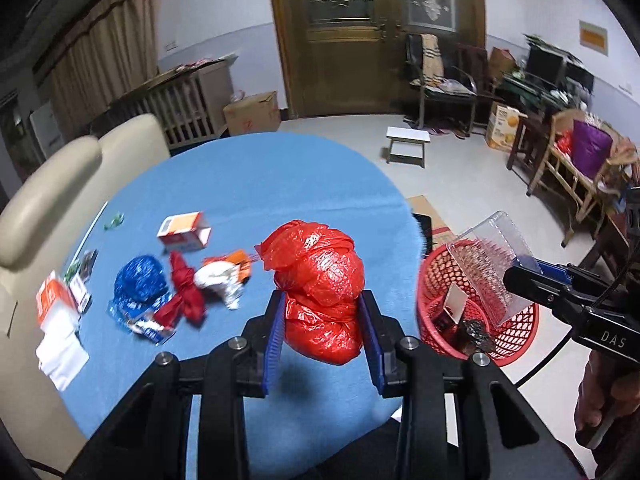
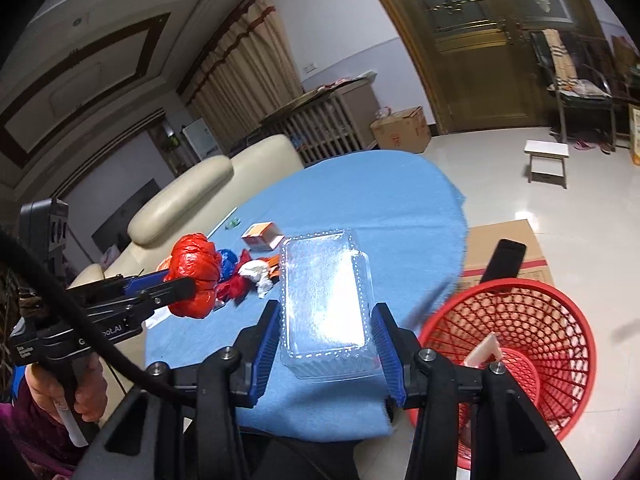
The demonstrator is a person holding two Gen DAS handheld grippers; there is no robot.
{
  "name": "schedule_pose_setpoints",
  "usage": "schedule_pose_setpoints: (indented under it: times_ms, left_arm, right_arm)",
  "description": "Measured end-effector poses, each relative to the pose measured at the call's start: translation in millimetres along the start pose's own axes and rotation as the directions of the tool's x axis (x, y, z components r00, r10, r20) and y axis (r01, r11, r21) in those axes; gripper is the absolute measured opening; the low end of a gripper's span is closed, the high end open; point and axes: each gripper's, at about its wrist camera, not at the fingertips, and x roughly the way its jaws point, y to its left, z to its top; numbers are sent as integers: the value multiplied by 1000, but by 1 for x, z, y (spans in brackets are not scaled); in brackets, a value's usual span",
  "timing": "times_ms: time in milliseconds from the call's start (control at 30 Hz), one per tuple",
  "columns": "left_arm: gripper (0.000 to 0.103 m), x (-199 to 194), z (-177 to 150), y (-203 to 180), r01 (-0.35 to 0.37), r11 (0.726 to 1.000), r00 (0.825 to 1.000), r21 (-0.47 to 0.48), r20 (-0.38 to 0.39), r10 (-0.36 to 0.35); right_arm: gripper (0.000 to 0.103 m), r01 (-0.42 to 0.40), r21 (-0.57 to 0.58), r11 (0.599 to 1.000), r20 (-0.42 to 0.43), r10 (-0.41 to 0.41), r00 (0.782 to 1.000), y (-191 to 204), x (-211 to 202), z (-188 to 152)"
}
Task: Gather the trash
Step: 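Carry the container and red bag with both grippers over the red basket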
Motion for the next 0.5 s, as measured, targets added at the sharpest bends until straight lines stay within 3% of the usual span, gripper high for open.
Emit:
schedule_pose_setpoints:
  times_ms: [500]
  left_arm:
    - [38, 38, 24, -80, 60, 985, 998, 164, -44, -53]
  right_arm:
    - [49, 55, 180, 982, 73, -69, 995, -76, -39, -8]
